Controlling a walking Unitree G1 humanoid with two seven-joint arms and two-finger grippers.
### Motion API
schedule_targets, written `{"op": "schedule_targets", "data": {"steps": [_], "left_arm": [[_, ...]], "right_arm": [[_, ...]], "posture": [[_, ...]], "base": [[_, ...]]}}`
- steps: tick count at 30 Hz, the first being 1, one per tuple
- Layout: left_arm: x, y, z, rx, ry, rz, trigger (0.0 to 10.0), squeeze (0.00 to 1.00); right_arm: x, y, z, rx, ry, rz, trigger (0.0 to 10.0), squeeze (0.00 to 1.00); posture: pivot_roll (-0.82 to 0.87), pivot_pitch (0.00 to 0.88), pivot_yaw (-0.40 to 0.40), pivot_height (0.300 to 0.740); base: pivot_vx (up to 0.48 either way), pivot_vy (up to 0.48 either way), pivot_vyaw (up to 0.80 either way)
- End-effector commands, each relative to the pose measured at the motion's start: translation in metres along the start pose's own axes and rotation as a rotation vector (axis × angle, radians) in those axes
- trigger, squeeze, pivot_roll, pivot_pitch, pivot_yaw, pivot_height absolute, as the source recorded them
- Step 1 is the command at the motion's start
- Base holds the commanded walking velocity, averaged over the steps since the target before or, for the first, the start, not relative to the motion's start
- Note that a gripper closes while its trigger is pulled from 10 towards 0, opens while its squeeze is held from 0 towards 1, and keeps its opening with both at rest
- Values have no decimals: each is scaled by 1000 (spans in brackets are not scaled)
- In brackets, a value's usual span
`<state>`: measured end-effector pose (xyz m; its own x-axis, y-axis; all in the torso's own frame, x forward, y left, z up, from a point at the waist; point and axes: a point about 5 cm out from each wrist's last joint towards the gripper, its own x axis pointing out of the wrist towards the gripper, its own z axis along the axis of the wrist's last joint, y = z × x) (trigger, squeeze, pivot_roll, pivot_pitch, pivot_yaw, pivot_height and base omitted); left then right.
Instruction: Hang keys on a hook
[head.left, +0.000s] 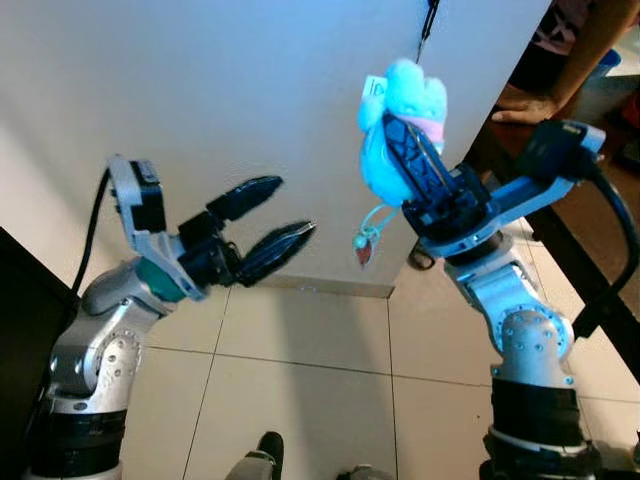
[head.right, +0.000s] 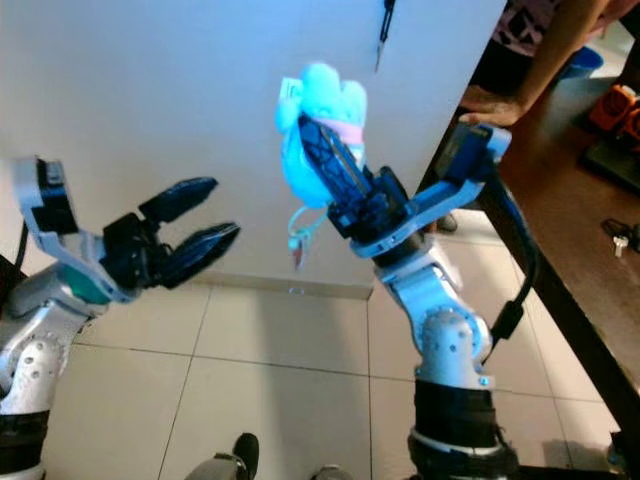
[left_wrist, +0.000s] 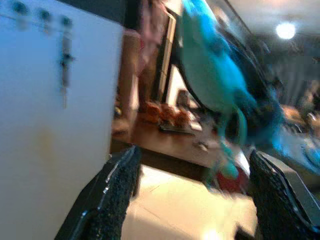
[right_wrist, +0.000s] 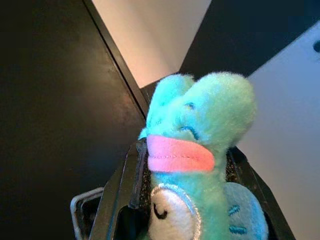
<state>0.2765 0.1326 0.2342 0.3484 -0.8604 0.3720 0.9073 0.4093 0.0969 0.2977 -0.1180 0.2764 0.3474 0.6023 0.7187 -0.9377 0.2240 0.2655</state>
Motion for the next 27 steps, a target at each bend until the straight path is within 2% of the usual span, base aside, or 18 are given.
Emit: {"op": "schedule_targets", "data": {"steps": [1,3,7,19,27], "left_arm": [[0,-5,-4,8,51,-13,10000,0],[5,-9,-6,33,93,-19,10000,0],[11,-10,-5,67,110,-7,10000,0],[24,-13,4,73,53,19,10000,0],[28,-19,6,65,51,-1,10000,0]], "right_arm": [[1,1,3,-9,0,2,10000,0],[2,0,3,-13,-3,-5,10000,0],[4,-1,1,-17,2,-12,10000,0],[5,-1,-18,-15,69,-29,10000,0],[4,-1,-20,-26,85,-36,10000,0]], "posture": [[-4,92,27,740],[-3,93,29,740],[3,97,30,740],[7,101,30,740],[9,104,30,740]], "base": [[0,0,0],[0,0,0],[0,0,0],[0,0,0],[0,0,0]]}}
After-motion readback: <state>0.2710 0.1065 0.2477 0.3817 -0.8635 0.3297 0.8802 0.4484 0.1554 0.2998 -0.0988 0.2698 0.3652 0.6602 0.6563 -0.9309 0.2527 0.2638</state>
